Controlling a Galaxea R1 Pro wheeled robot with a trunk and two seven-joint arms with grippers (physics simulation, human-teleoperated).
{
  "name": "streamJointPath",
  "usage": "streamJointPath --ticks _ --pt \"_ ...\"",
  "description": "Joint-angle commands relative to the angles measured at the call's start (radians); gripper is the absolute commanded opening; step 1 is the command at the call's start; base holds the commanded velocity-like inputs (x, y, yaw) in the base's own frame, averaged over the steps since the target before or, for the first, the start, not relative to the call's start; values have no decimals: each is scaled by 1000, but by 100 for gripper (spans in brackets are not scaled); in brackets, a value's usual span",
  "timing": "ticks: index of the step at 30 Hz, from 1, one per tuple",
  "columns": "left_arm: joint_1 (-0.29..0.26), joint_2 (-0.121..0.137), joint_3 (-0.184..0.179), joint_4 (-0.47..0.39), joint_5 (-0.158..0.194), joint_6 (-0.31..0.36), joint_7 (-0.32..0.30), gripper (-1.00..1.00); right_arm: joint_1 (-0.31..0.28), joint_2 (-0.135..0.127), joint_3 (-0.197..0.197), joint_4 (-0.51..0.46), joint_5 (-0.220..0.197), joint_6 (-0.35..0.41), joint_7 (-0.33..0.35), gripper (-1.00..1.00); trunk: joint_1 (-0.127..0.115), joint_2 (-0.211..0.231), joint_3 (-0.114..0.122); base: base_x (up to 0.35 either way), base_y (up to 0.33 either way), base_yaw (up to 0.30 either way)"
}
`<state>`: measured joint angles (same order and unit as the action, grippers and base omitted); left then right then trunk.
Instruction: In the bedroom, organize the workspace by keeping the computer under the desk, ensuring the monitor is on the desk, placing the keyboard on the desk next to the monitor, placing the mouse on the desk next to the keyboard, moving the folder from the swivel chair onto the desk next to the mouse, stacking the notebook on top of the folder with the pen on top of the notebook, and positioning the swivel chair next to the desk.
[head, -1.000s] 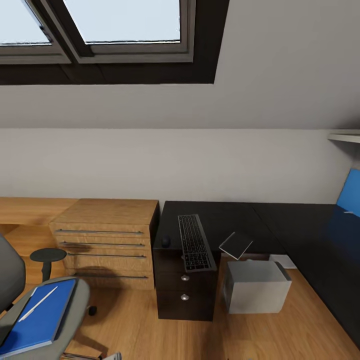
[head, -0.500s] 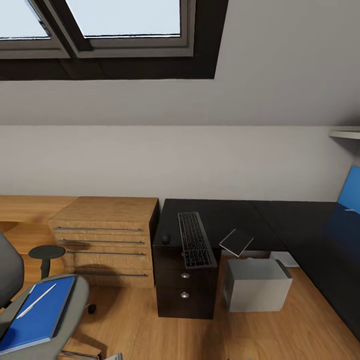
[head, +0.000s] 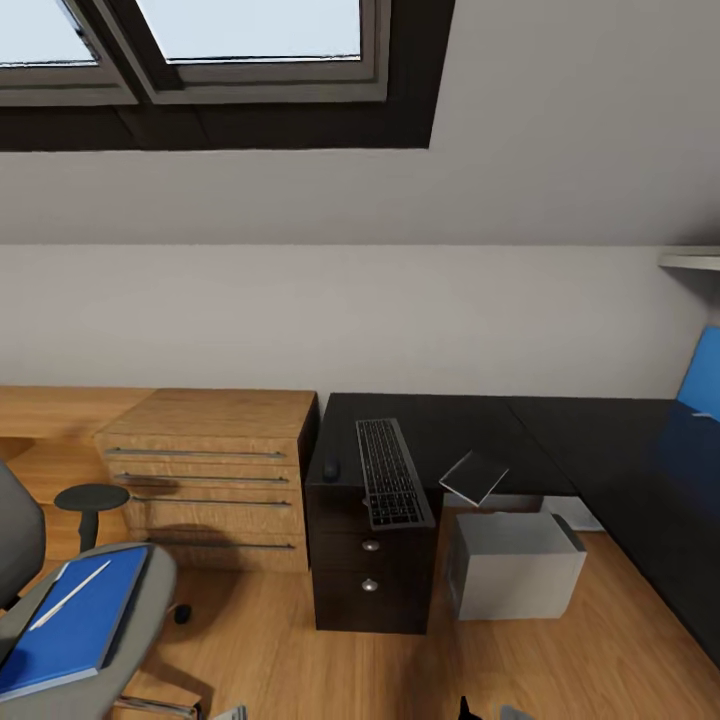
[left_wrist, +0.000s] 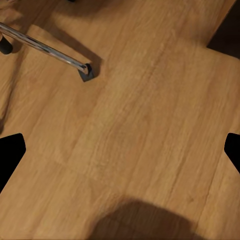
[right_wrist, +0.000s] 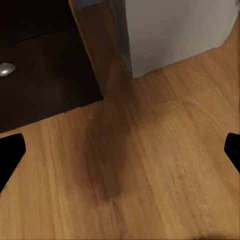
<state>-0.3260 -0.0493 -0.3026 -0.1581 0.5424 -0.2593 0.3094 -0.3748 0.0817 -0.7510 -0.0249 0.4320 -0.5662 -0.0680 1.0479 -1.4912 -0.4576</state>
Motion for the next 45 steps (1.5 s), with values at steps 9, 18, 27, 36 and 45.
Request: streamJointPath --ticks 9,18,27,36,45 --pt "-1 4 -8 0 5 -9 5 100 -2 -61 -3 -45 -65 -8 87 100 35 -64 -29 0 0 0" --pt "-1 2 -12 0 -1 -14 7 100 -3 -62 -1 21 -66 2 98 100 69 -127 -61 0 0 -92" --pt "-1 -1 -12 0 -3 -13 13 100 -3 -61 -1 30 -66 -9 97 100 104 -190 -92 0 0 -56" --pt "-1 -1 -12 0 0 -11 13 100 -3 -61 -1 34 -64 -9 99 100 138 -253 -120 -18 0 0" --pt "-1 -2 -11 0 3 -11 14 100 -3 -62 -1 34 -64 -8 99 100 173 -316 -148 -191 0 0"
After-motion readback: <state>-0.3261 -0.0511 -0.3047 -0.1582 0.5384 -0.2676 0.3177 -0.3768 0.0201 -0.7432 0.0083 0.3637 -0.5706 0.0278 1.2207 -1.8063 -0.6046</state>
